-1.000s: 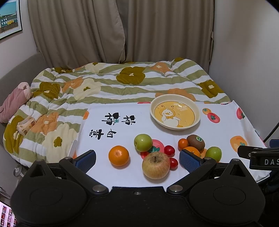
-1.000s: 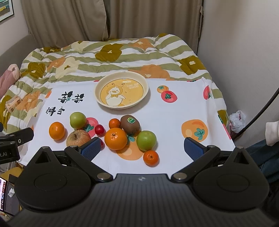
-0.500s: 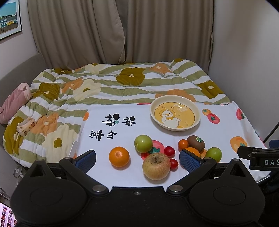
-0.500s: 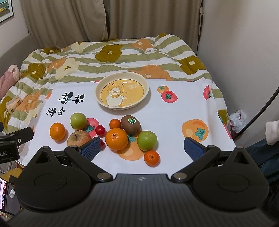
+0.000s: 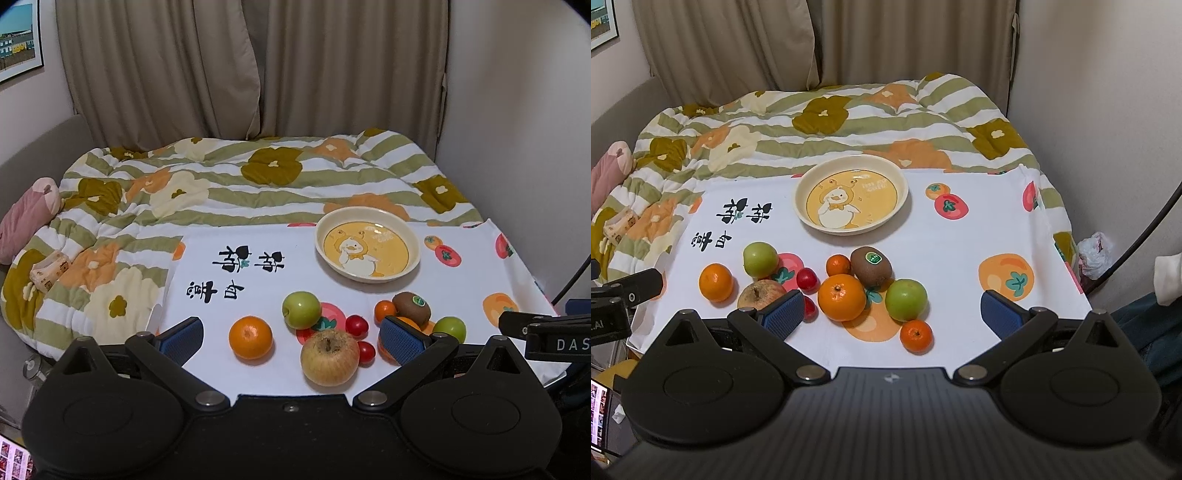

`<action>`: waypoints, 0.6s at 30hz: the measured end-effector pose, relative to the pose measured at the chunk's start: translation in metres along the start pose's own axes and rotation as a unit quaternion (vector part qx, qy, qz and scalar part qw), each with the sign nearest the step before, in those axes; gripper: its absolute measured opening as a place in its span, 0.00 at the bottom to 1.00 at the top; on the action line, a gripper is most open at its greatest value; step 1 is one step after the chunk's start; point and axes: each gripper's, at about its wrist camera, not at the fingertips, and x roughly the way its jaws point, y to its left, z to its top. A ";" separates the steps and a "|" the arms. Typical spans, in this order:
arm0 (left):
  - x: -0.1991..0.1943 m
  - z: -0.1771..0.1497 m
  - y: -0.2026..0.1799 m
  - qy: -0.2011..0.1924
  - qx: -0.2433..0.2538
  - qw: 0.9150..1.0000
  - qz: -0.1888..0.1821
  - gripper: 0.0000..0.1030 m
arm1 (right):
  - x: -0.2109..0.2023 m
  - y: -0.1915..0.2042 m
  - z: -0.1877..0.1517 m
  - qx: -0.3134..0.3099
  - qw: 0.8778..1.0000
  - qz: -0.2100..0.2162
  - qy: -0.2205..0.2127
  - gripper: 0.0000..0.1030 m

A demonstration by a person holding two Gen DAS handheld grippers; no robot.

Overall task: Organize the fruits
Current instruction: 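Close the left gripper on the large yellow-red apple while the right gripper approaches the orange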

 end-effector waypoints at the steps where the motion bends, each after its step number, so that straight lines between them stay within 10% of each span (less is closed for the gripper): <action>1: 0.001 0.002 0.003 -0.002 0.000 1.000 -0.004 1.00 | 0.000 0.000 0.001 0.001 1.000 0.000 0.000 1.00; 18: 0.071 -0.041 0.021 -0.009 0.076 0.994 -0.079 1.00 | 0.057 0.016 -0.021 0.055 0.998 -0.002 -0.032 1.00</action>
